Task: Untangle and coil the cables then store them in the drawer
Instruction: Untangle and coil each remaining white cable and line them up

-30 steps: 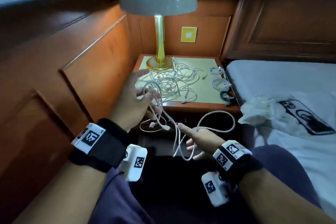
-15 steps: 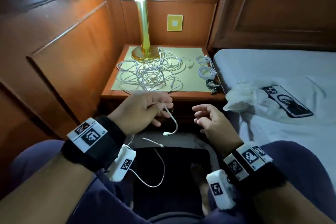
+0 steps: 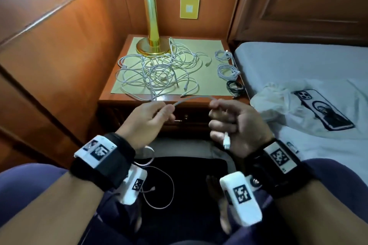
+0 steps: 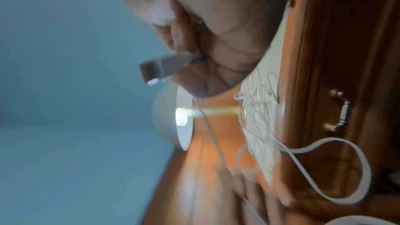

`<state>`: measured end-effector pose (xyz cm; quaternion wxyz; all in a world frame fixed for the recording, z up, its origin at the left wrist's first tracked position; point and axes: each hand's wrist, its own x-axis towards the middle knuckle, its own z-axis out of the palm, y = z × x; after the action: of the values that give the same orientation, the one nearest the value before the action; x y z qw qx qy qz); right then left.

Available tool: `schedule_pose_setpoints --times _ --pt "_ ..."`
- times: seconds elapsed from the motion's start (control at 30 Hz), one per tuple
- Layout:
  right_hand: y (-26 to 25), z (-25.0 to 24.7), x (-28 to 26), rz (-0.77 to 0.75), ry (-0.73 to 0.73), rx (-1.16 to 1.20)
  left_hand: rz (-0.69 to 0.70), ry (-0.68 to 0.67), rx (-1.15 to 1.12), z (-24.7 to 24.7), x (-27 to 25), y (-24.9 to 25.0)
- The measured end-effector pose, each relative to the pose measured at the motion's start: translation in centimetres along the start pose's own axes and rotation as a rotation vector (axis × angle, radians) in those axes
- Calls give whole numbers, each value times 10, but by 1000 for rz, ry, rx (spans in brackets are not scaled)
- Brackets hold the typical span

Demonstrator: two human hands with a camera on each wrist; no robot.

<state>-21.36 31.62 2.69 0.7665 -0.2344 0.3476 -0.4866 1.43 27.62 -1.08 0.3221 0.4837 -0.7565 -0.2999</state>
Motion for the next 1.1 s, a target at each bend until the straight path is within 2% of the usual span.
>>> schedule_pose_setpoints --times 0.07,0.1,0.17,0.23,0.33,0.43,0.5,0.53,0.57,0.63,0.7,0.83,0.93,1.0,1.1 --pt "-18 -17 1 -88 83 199 -207 0 -266 -5 5 -7" --pt "-28 -25 1 -137 130 275 -251 13 -294 -9 6 -13" --pt "-41 -42 1 -215 218 342 -221 40 -104 -16 9 -26" --pt "-42 -49 2 -261 295 248 -150 73 58 -15 10 -30" --pt "-25 -46 7 -416 395 -161 78 108 213 1 0 -15" --pt "1 -32 14 -592 411 -810 284 1 192 21 -14 -1" --pt "17 -30 17 -542 334 -1183 381 -56 129 26 -19 10" --pt "23 -29 18 -452 264 -1245 422 -44 126 25 -20 14" --pt "28 -28 18 -344 179 -1234 445 -5 124 24 -20 15" --pt "31 -21 15 -181 31 -1041 373 93 60 21 -19 12" --pt "27 -13 9 -125 -17 -837 290 117 -18 19 -19 7" --pt "24 -9 8 -56 -69 -616 68 -43 -140 23 -19 4" --pt "26 -13 9 48 -64 -436 -38 -96 -110 22 -12 0" --pt "28 -15 9 56 -41 -397 -85 -113 -103 22 -9 -1" --pt "24 -18 10 56 7 -358 -131 -65 -161 23 -9 -5"
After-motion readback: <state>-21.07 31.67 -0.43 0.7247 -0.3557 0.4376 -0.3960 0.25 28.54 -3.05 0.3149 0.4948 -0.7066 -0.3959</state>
